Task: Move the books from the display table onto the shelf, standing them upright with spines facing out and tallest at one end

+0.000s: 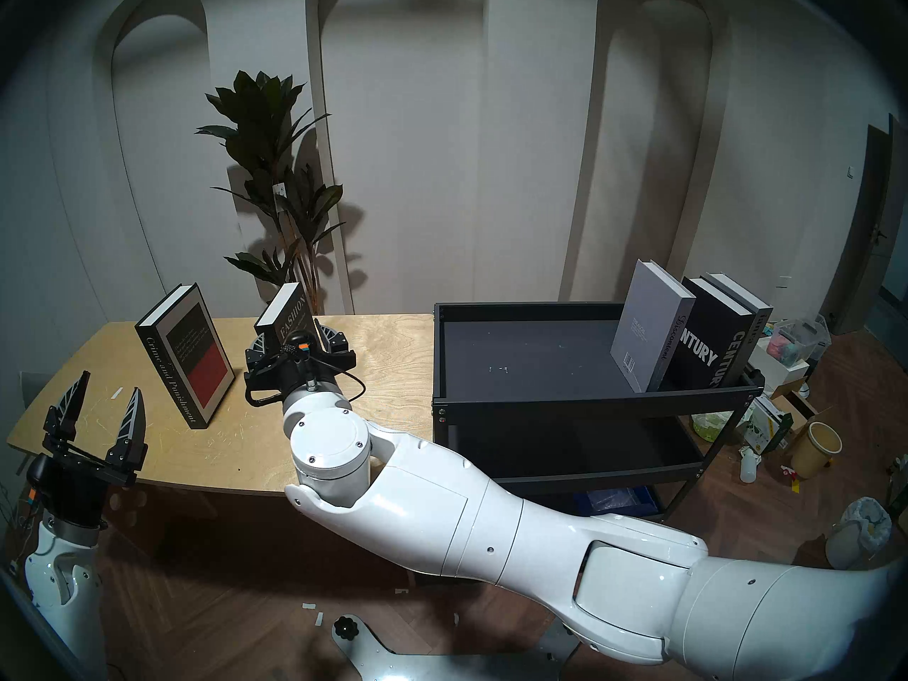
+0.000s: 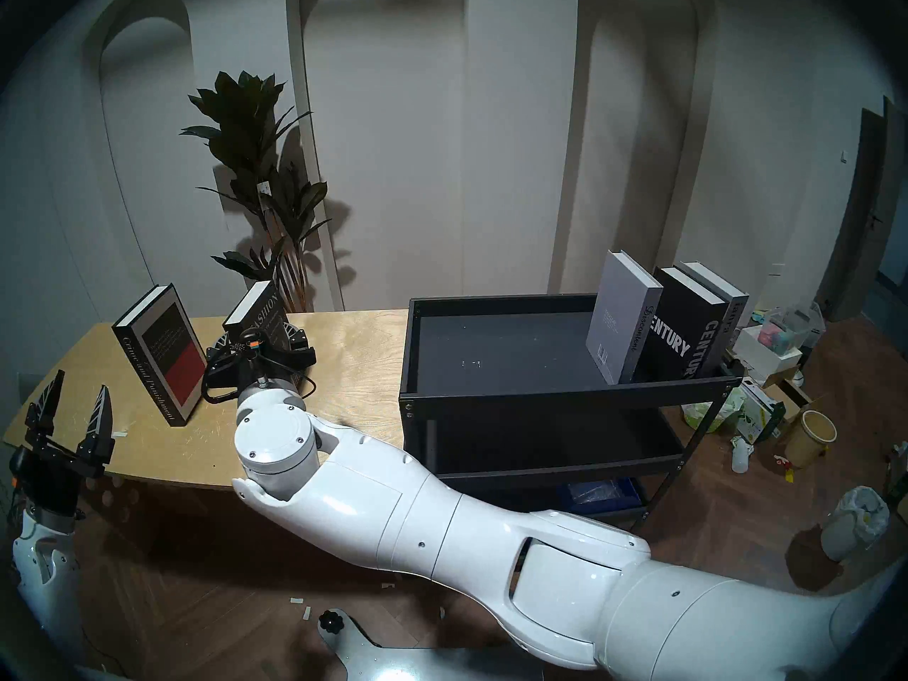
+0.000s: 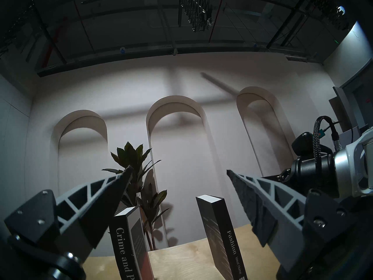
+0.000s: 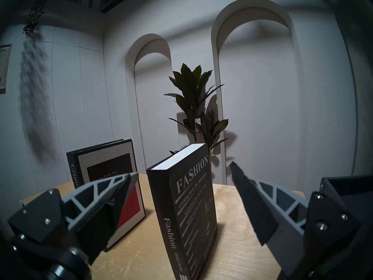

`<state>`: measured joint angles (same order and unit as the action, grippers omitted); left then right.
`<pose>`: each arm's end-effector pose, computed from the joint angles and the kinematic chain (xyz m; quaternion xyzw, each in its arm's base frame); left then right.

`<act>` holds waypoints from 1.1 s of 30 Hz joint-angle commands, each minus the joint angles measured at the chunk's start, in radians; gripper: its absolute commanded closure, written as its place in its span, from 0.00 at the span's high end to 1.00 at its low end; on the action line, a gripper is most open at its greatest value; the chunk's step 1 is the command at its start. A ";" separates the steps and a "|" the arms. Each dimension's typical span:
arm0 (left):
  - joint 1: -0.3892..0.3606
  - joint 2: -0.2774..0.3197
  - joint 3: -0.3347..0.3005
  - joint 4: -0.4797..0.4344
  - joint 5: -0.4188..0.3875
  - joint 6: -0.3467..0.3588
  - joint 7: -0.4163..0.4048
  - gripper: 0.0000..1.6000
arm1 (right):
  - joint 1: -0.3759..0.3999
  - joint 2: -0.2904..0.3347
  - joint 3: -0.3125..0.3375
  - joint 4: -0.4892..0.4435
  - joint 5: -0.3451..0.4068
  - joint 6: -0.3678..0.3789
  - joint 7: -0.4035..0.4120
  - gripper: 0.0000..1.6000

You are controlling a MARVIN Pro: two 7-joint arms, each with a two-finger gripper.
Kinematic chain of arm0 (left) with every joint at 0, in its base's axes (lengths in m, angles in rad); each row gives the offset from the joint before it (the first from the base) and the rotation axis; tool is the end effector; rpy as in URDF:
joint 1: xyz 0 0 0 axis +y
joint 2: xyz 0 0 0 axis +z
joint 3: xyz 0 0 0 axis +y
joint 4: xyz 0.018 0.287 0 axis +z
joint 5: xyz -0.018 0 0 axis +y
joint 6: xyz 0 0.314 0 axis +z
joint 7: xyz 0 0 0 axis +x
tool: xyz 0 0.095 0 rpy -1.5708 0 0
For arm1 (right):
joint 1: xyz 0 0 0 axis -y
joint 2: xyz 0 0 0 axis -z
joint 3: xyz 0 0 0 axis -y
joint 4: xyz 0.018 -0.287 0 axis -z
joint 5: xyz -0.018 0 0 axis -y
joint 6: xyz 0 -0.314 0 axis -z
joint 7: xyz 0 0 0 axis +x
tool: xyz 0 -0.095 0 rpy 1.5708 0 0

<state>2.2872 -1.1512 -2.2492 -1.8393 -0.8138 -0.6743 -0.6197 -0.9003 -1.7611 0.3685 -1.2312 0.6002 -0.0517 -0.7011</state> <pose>0.1952 0.2616 -0.2104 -0.4981 0.1109 -0.8594 0.0323 0.3861 0.4040 -0.1956 -0.6682 -0.1243 -0.6995 0.2208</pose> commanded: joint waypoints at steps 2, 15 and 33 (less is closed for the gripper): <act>0.010 0.001 -0.022 -0.019 -0.008 -0.007 -0.010 1.00 | 0.038 -0.118 -0.013 0.062 0.005 -0.077 -0.045 1.00; 0.025 -0.009 -0.039 -0.021 -0.024 -0.007 -0.034 1.00 | 0.095 -0.233 -0.015 0.256 0.014 -0.148 -0.081 1.00; 0.028 -0.014 -0.052 -0.008 -0.048 -0.004 -0.059 1.00 | 0.180 -0.246 -0.070 0.387 0.083 -0.199 -0.028 1.00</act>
<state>2.3176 -1.1676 -2.2869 -1.8443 -0.8533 -0.6754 -0.6793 -0.7782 -1.9777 0.3055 -0.8445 0.6714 -0.2302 -0.7513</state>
